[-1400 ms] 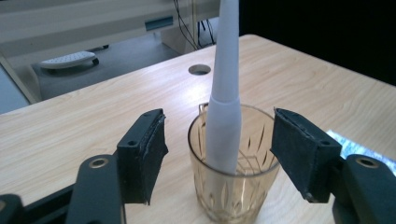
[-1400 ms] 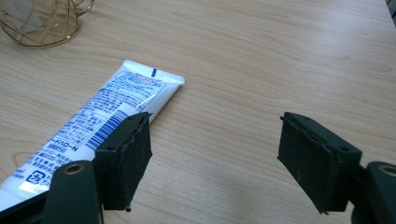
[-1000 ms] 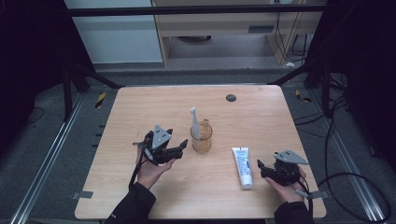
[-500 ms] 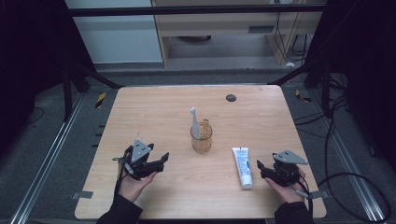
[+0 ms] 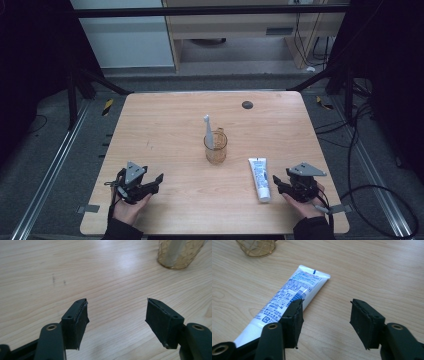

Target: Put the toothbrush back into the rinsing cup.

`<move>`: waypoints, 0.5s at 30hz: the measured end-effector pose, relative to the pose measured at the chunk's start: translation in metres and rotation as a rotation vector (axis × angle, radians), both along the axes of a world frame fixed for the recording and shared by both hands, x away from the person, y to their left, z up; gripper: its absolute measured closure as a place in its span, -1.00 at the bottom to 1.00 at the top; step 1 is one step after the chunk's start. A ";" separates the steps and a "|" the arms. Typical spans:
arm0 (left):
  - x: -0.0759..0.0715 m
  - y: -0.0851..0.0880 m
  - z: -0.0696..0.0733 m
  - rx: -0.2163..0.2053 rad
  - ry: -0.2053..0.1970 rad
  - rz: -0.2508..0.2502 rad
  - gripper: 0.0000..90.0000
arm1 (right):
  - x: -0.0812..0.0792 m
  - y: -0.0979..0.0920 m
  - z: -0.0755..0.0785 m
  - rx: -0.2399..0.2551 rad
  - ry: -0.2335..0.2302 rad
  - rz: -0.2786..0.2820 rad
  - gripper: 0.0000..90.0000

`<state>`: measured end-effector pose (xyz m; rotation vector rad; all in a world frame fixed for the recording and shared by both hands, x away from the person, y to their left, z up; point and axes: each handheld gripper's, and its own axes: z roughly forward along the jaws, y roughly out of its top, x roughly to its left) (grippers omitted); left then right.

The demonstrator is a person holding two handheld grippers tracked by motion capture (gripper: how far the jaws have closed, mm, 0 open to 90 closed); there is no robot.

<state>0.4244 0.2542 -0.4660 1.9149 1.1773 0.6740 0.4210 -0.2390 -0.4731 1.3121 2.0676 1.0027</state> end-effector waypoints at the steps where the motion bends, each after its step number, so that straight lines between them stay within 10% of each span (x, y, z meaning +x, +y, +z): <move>1: -0.001 0.003 0.000 0.006 -0.003 0.014 -0.24 | -0.001 0.001 0.000 -0.001 0.004 0.006 0.03; 15: -0.001 0.016 -0.004 0.027 -0.003 0.077 -0.03 | -0.008 0.014 0.005 0.016 0.062 0.061 0.30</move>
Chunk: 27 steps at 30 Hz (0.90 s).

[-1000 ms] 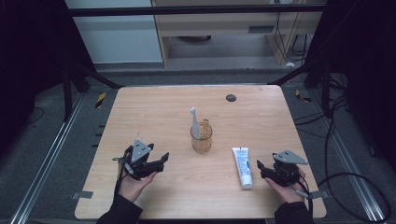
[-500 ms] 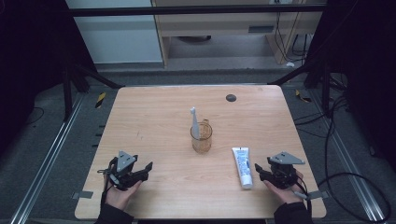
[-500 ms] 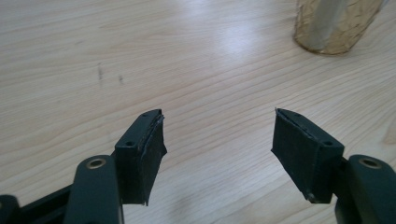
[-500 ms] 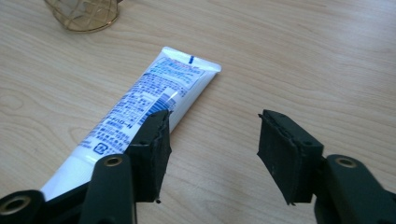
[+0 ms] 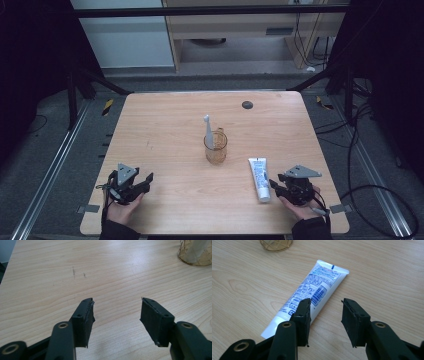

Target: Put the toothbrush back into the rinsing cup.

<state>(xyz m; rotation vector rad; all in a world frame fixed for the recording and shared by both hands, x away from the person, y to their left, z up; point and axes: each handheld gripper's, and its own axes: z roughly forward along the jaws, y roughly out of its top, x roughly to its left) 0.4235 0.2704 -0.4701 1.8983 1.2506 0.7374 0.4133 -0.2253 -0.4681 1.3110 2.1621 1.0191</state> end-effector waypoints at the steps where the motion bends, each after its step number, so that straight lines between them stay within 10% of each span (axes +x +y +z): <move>1: 0.000 0.001 0.000 0.007 0.005 0.003 0.03 | 0.001 0.003 0.001 -0.005 -0.003 0.007 0.35; 27: 0.007 0.002 -0.005 0.037 0.058 0.016 0.14 | -0.004 0.039 0.002 0.089 0.072 0.172 1.00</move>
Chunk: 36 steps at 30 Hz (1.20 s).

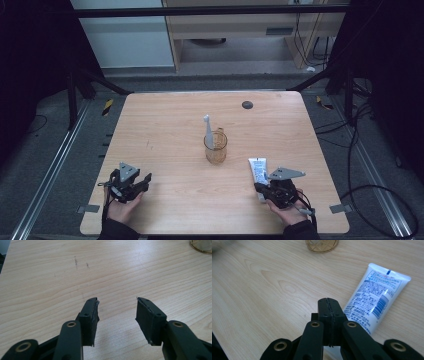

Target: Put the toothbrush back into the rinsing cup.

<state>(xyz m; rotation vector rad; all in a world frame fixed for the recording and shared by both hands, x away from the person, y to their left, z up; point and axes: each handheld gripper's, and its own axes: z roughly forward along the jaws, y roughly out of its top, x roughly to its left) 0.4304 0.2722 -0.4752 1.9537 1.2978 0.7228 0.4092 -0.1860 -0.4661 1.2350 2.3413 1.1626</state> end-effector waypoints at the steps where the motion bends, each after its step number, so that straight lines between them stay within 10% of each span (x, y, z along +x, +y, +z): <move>1: 0.000 0.000 0.000 0.001 0.000 0.000 0.14 | 0.000 0.000 0.000 -0.005 0.003 0.003 1.00; 36: 0.002 -0.001 -0.002 0.004 0.008 -0.002 0.11 | -0.005 -0.002 -0.006 -0.060 0.051 0.014 1.00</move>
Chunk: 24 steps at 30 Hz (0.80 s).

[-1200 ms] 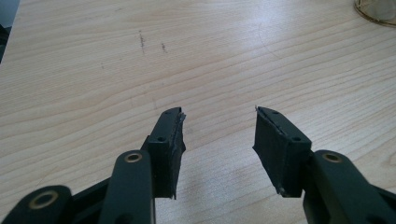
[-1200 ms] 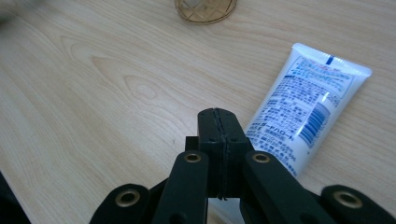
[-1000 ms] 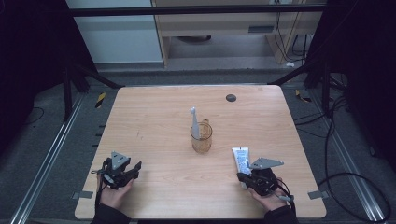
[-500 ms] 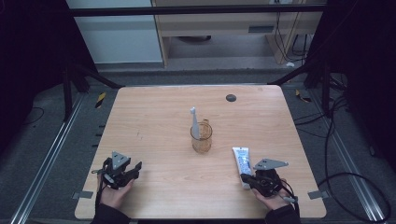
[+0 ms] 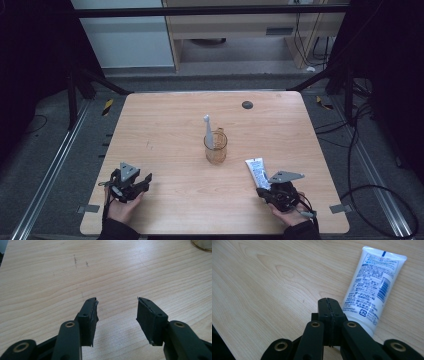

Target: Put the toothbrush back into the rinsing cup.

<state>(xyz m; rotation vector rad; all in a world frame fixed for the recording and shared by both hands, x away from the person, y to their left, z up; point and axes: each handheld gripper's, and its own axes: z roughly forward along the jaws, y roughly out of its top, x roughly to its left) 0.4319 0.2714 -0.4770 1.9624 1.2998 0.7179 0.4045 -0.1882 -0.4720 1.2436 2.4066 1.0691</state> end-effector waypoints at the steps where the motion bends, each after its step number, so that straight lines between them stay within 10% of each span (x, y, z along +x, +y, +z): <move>1: 0.000 0.000 0.000 0.001 0.000 0.000 0.11 | 0.000 0.002 -0.001 -0.019 0.006 0.001 1.00; 24: 0.001 0.002 -0.001 -0.009 0.004 -0.005 0.06 | -0.001 -0.012 0.004 0.019 0.001 -0.022 0.93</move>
